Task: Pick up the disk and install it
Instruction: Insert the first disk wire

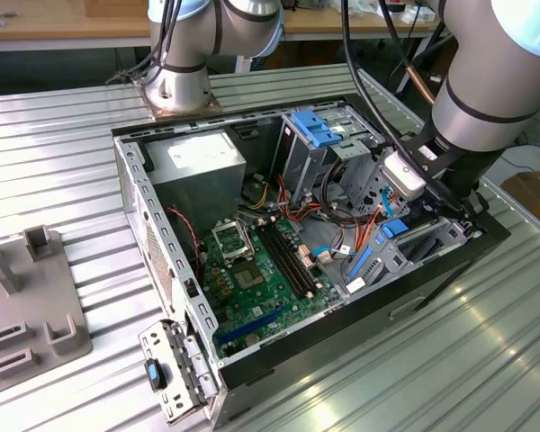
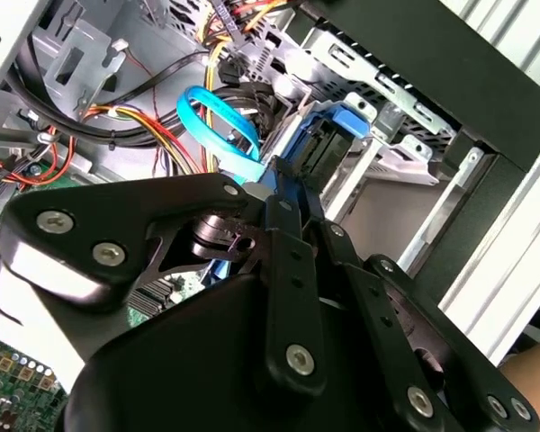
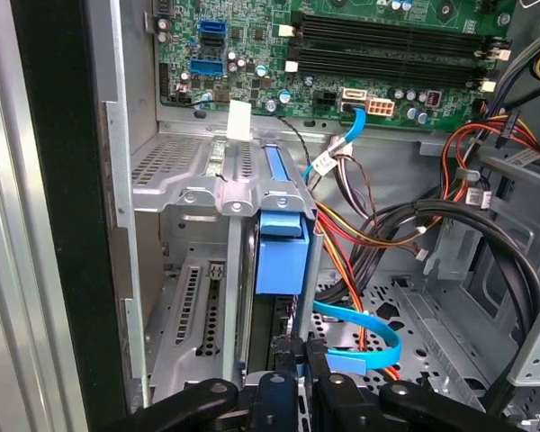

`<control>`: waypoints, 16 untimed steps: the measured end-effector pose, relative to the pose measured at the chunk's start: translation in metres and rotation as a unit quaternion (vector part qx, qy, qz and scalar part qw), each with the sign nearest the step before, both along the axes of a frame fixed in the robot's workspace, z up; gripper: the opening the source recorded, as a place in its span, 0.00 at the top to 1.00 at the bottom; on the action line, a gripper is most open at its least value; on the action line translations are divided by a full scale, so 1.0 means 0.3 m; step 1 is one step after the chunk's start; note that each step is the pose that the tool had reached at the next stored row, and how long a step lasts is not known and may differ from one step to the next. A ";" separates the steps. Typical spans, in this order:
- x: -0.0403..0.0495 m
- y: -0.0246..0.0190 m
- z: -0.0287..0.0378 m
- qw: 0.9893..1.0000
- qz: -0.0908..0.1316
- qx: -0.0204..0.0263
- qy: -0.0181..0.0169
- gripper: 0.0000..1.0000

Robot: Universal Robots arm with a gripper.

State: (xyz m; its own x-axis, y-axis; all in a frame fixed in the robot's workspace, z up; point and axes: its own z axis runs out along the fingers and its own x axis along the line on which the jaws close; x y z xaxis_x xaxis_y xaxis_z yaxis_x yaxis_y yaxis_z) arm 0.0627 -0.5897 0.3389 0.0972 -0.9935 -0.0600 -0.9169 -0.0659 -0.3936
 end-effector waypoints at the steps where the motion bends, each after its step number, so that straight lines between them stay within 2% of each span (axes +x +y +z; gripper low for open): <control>1: 0.000 0.000 0.001 1.000 -0.001 -0.001 -0.003 0.84; 2: 0.000 0.000 0.000 1.000 -0.003 -0.002 -0.006 0.84; 5: -0.002 0.000 -0.001 1.000 -0.007 -0.002 -0.010 0.84; 6: -0.003 0.000 -0.003 1.000 -0.012 -0.003 -0.010 0.84; 16: -0.008 0.000 -0.010 1.000 -0.012 -0.003 -0.010 0.84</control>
State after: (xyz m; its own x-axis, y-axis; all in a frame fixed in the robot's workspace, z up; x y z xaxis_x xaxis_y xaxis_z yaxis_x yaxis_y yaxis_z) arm 0.0604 -0.5898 0.3359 0.0741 -0.9959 -0.0515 -0.9098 -0.0464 -0.4123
